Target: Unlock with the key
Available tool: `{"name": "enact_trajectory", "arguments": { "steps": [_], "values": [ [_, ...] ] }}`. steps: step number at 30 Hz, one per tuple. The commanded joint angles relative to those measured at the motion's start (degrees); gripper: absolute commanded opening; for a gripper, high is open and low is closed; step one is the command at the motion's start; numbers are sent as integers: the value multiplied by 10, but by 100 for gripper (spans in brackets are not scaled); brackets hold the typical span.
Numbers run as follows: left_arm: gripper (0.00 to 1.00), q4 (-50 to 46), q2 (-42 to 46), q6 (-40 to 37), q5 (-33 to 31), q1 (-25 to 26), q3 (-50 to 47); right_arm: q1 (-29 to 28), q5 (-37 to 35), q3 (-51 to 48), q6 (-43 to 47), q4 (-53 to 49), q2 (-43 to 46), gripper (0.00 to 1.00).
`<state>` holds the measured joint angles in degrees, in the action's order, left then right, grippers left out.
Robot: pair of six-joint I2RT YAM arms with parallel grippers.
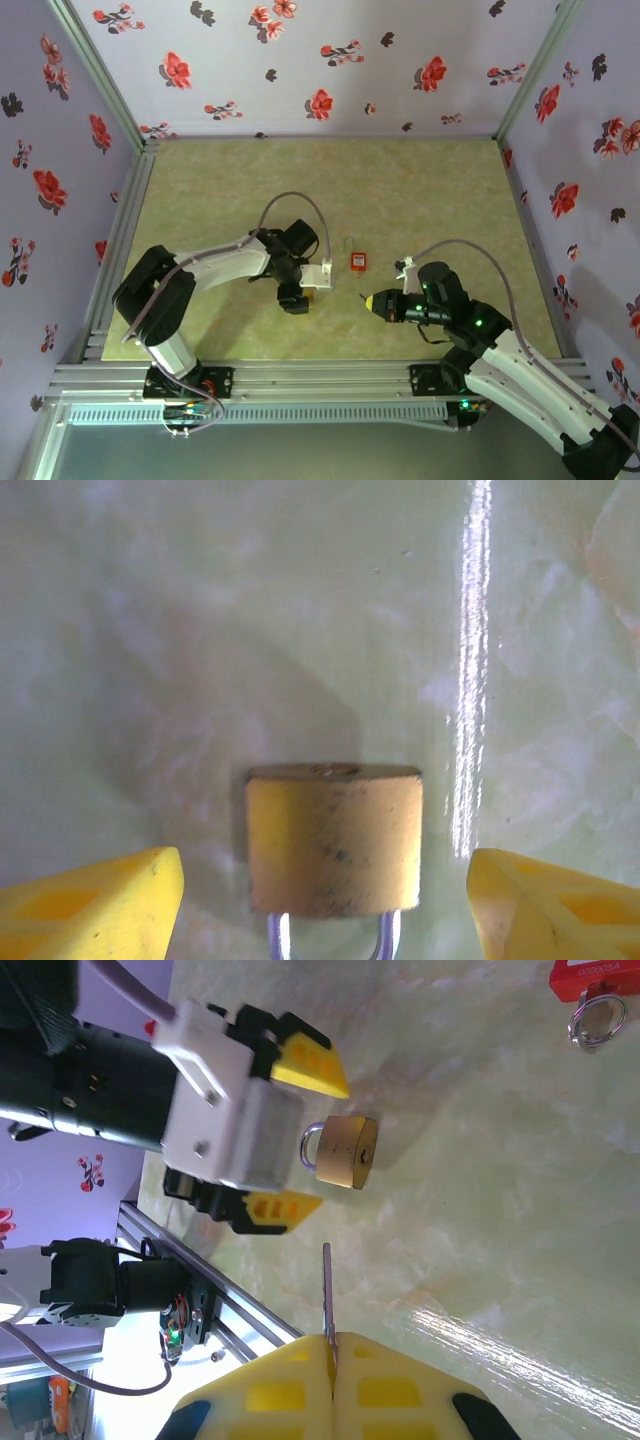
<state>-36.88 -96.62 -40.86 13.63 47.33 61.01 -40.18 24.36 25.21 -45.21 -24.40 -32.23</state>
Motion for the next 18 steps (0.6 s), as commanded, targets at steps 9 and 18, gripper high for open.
{"name": "enact_trajectory", "arguments": {
  "steps": [9,18],
  "values": [
    [72,-46,-68,-2,14,-13,52,-2,-8,-10,-11,-6,23,0],
    [70,-43,-93,-5,9,-13,50,-2,-17,-15,-12,-17,34,0]
  ]
}}
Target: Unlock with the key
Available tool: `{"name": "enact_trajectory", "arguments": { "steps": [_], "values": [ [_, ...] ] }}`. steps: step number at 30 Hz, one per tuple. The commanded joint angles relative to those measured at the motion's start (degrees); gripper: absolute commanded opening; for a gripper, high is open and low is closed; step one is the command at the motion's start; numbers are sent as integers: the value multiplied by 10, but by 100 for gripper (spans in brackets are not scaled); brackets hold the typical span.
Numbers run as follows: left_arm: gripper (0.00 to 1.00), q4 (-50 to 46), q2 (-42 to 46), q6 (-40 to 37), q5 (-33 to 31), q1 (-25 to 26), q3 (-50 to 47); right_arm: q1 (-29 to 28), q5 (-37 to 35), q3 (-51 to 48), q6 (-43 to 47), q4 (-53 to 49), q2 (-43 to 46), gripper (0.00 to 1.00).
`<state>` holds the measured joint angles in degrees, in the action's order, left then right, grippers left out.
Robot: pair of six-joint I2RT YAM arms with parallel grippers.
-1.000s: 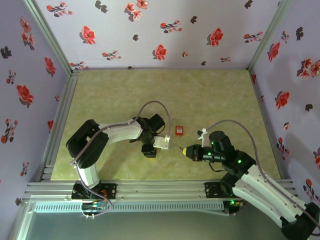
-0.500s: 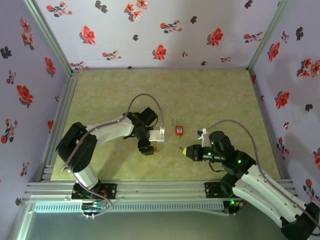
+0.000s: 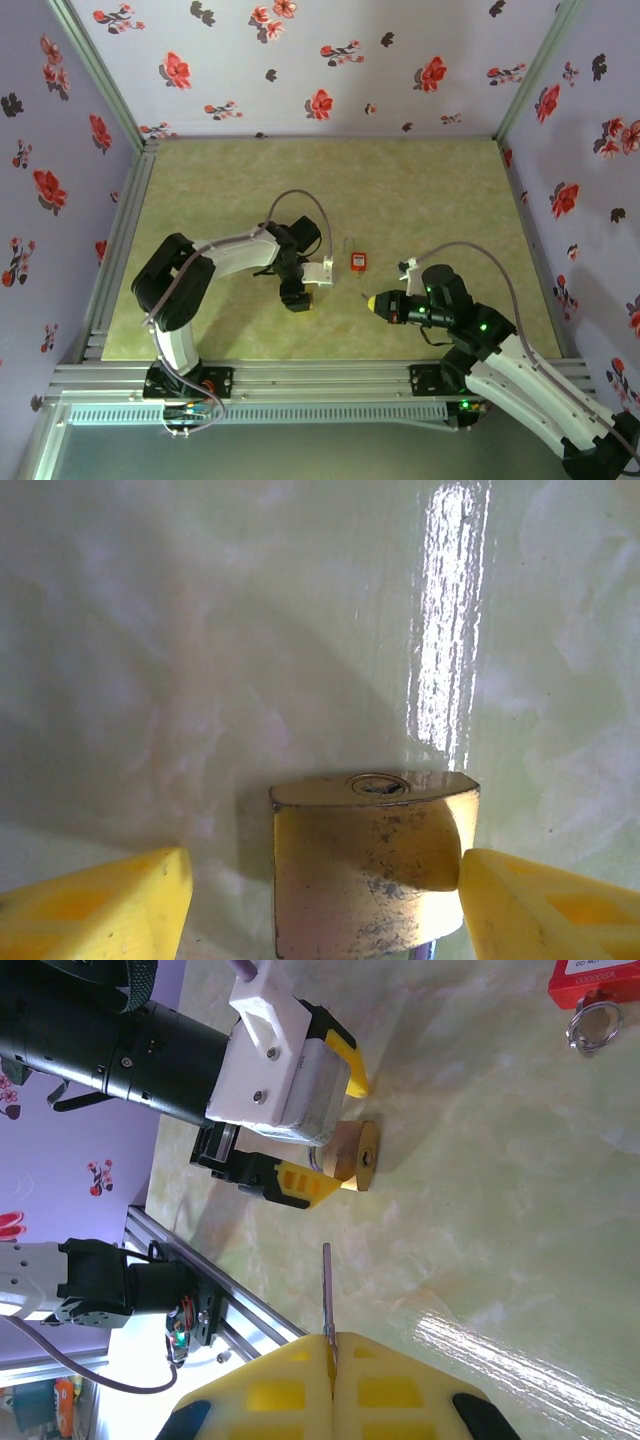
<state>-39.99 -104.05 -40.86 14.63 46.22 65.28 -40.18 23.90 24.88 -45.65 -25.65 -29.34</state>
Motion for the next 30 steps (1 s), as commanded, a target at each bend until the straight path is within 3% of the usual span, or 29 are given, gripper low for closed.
{"name": "enact_trajectory", "arguments": {
  "steps": [1,20,30],
  "values": [
    [69,-12,-20,-5,-1,-1,8,-2,-12,-11,-8,-4,6,0],
    [53,-20,-41,1,-16,8,7,-2,-21,-15,-7,-10,26,0],
    [64,-22,50,18,47,-8,0,-2,-23,-13,-7,-21,36,0]
  ]
}}
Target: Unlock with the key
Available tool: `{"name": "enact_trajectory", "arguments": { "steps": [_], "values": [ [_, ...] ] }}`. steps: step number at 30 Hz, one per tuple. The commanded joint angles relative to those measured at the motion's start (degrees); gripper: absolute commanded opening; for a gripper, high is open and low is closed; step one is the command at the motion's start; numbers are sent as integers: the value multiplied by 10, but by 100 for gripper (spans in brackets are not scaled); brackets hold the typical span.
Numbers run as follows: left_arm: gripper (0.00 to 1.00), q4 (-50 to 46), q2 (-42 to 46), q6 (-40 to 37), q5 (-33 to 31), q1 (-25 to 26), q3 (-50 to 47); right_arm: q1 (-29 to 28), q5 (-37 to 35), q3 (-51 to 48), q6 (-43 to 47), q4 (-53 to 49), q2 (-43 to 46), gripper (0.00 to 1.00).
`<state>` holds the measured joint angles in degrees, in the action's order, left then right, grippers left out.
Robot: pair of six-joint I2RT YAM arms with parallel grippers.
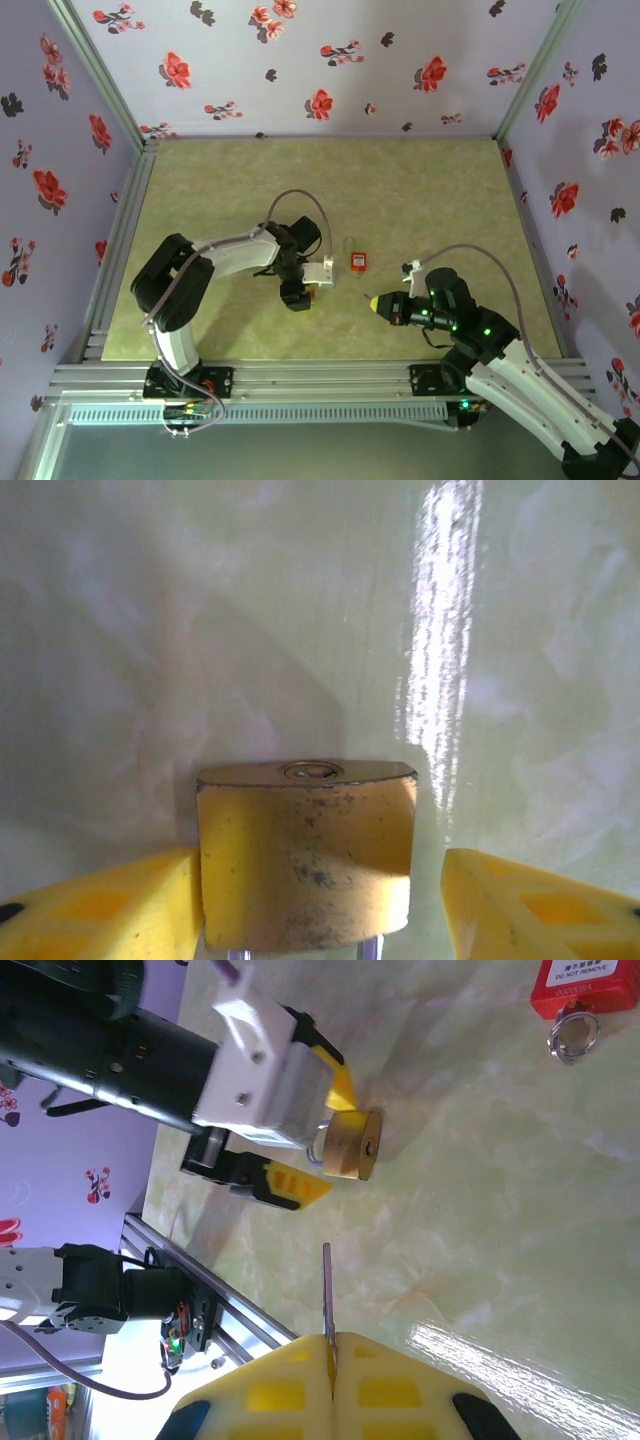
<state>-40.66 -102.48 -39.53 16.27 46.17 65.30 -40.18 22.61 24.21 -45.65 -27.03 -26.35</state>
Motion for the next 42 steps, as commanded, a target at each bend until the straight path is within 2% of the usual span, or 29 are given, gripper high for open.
{"name": "enact_trajectory", "arguments": {
  "steps": [1,12,19,32,42],
  "values": [
    [64,-21,32,0,30,-11,1,-2,-11,-7,-7,-7,7,0],
    [60,-55,-50,-6,9,-19,53,-2,-10,-7,-11,-7,8,0],
    [58,-42,-62,-4,1,-17,37,-2,-14,-8,-11,-6,11,0],
    [43,-43,-99,6,-33,-9,47,-2,-17,-9,-11,-1,11,0],
    [27,-38,-126,49,-88,25,34,-2,-16,-11,-12,0,23,0]
  ]
}}
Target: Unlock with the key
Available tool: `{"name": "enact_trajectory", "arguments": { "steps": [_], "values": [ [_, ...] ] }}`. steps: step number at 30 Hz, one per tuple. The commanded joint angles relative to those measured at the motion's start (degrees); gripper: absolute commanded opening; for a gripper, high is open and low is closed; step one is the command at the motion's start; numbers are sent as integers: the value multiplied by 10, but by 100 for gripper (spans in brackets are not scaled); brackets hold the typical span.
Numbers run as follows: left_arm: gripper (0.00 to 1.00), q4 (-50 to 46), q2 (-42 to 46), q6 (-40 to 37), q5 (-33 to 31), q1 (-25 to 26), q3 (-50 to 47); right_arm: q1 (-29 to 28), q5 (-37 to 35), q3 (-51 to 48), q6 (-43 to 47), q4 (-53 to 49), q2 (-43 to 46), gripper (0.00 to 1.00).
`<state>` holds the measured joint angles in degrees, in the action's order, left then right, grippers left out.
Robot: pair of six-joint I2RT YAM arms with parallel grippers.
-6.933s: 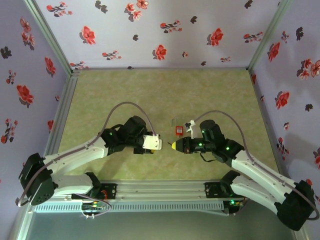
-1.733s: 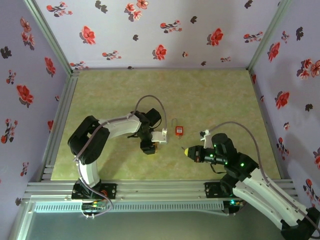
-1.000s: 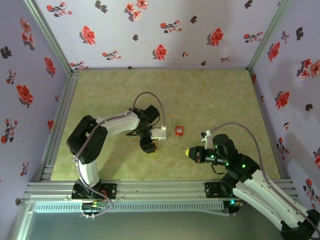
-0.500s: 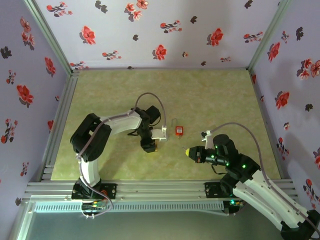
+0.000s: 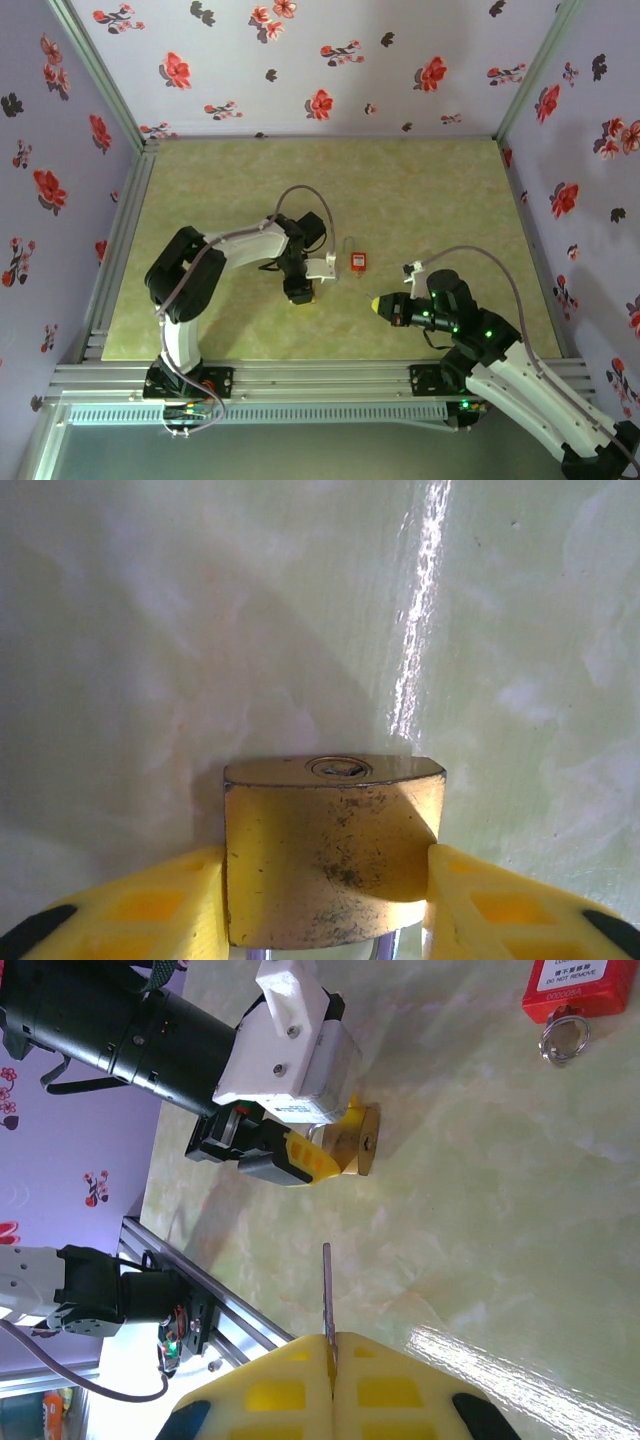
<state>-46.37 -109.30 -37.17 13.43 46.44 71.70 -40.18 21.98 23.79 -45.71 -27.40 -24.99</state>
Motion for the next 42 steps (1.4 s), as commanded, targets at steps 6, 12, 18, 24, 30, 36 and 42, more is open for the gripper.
{"name": "enact_trajectory", "arguments": {
  "steps": [6,12,18,24,30,36,42],
  "values": [
    [18,29,-72,63,-97,47,-41,-2,-12,-8,-13,2,16,0],
    [10,43,-74,114,-131,79,-54,-2,-16,-15,-17,0,27,0],
    [0,72,-56,195,-185,118,-71,-2,-22,-17,-20,-3,38,0],
    [0,97,-28,243,-265,169,-79,-2,-28,-21,-22,0,38,0],
    [0,74,-34,301,-299,186,-40,-2,-37,-18,-25,-3,43,0],
    [0,49,-49,395,-373,221,-21,-2,-49,-16,-25,-7,50,0],
    [0,15,-56,545,-464,253,4,-1,-59,-9,-22,-12,50,0]
  ]
}}
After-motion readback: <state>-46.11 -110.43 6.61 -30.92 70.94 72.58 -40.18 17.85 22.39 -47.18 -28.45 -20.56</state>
